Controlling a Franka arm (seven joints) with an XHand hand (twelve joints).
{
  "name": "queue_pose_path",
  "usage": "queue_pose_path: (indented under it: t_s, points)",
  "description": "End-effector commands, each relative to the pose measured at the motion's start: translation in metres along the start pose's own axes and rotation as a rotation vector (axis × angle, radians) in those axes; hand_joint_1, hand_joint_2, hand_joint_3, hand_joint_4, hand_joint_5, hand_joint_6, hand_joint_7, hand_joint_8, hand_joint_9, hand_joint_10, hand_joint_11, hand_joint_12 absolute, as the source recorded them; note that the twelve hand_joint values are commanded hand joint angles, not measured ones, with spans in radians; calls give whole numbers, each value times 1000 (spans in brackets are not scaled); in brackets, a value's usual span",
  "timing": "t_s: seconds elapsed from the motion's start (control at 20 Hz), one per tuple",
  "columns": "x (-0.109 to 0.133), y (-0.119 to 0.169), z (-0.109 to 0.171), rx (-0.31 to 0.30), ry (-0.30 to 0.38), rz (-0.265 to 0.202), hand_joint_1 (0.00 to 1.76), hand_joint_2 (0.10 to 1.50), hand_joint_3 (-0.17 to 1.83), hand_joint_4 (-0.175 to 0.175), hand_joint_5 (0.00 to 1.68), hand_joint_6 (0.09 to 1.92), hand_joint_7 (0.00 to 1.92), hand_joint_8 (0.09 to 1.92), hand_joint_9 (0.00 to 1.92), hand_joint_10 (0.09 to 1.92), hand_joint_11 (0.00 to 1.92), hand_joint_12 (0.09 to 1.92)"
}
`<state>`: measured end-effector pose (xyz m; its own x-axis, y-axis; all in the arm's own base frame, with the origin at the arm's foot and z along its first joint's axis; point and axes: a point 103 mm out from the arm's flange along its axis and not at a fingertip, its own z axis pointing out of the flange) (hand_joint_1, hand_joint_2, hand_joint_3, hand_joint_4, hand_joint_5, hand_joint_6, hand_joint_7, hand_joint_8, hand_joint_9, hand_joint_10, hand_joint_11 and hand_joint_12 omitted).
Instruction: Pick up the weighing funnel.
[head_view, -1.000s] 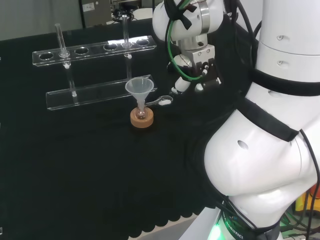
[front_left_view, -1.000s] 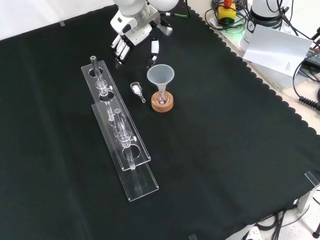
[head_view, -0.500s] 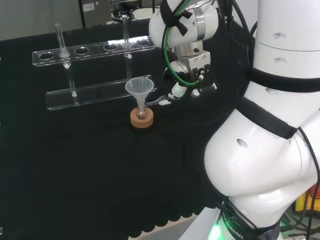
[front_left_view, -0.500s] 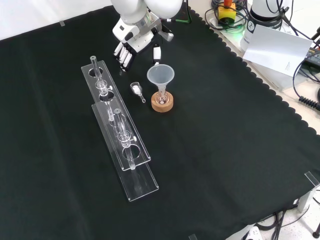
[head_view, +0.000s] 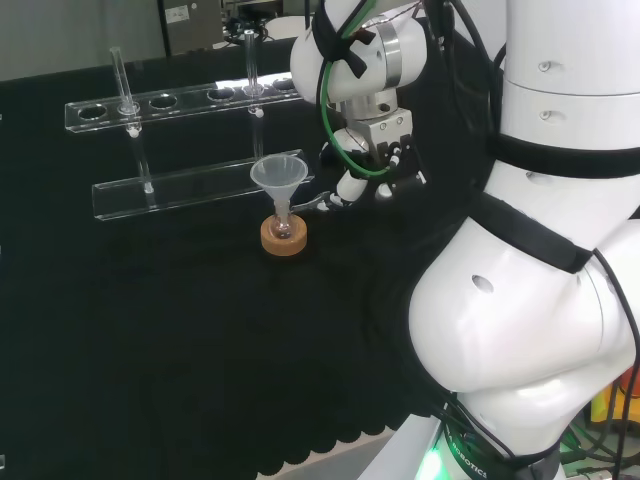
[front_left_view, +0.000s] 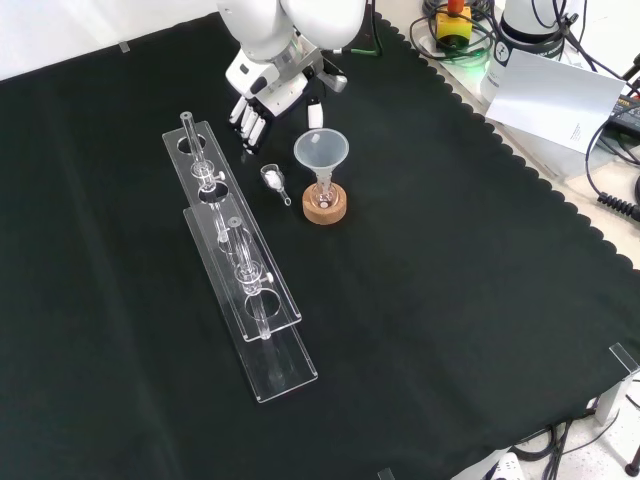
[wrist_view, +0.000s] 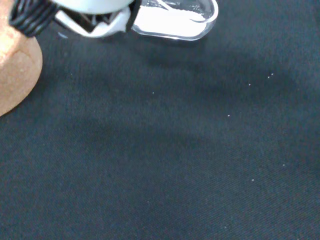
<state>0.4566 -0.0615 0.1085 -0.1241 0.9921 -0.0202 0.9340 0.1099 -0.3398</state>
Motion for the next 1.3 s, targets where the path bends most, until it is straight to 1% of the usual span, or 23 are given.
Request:
queue_pose_path:
  t_s: [0.05,0.15,0.55,0.8,1.15,1.3]
  points:
    - [3,7,6,-3,7,-4,895,610,609,-48,561,88,532,706,688,568,367,1308]
    - [3,10,7,-7,8,-8,895,609,610,-48,562,89,531,706,681,564,360,1306]
    - [1,18,17,14,11,-5,894,609,611,-46,569,95,524,706,664,558,340,1310]
    - [0,20,18,21,16,-7,894,609,611,-46,578,101,523,708,663,559,339,1312]
    - [0,24,28,27,1,14,894,609,612,-46,589,110,523,709,664,561,342,1315]
    - [0,25,32,21,0,17,894,610,613,-45,593,115,523,710,673,564,349,1316]
